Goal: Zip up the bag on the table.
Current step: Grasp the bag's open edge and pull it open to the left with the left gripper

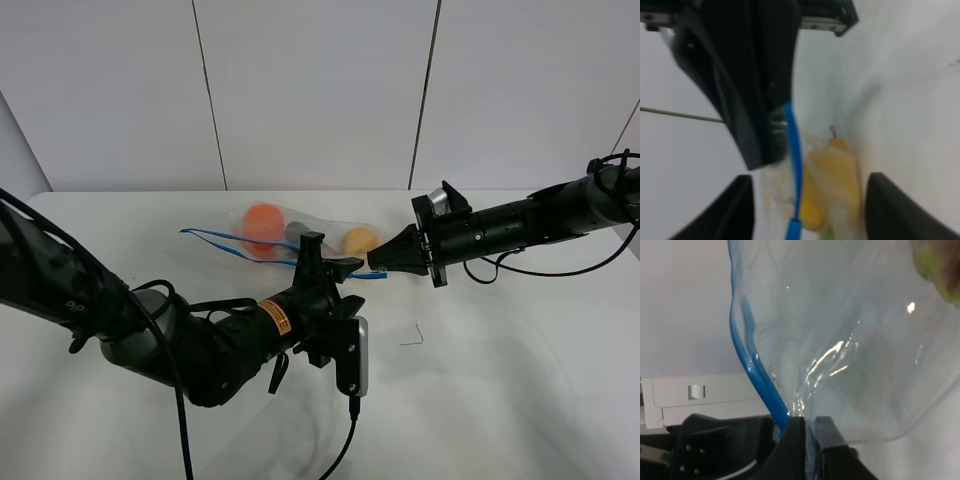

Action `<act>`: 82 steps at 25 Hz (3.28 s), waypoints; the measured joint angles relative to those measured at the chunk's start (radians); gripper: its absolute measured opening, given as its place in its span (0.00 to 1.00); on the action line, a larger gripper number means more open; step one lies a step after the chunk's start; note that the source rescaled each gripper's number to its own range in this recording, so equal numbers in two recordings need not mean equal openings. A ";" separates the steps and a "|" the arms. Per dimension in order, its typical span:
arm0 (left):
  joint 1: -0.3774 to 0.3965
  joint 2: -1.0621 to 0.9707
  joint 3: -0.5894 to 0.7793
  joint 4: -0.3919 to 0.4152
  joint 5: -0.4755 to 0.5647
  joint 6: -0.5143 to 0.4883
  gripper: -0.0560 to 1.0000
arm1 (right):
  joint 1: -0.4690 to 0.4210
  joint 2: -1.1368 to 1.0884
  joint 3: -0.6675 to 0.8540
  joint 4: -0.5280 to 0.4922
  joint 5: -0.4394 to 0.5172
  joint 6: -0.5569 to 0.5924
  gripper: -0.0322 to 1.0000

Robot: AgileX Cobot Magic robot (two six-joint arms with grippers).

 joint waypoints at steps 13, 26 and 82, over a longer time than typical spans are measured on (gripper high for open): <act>0.015 0.000 -0.002 -0.002 -0.009 0.003 0.31 | 0.000 0.000 0.000 0.000 0.000 0.001 0.03; 0.021 0.000 -0.002 -0.003 -0.015 0.006 0.05 | 0.000 0.000 0.000 0.001 0.000 0.001 0.03; 0.275 0.000 0.079 -0.200 -0.137 0.272 0.05 | 0.005 0.000 -0.004 0.042 -0.007 0.004 0.03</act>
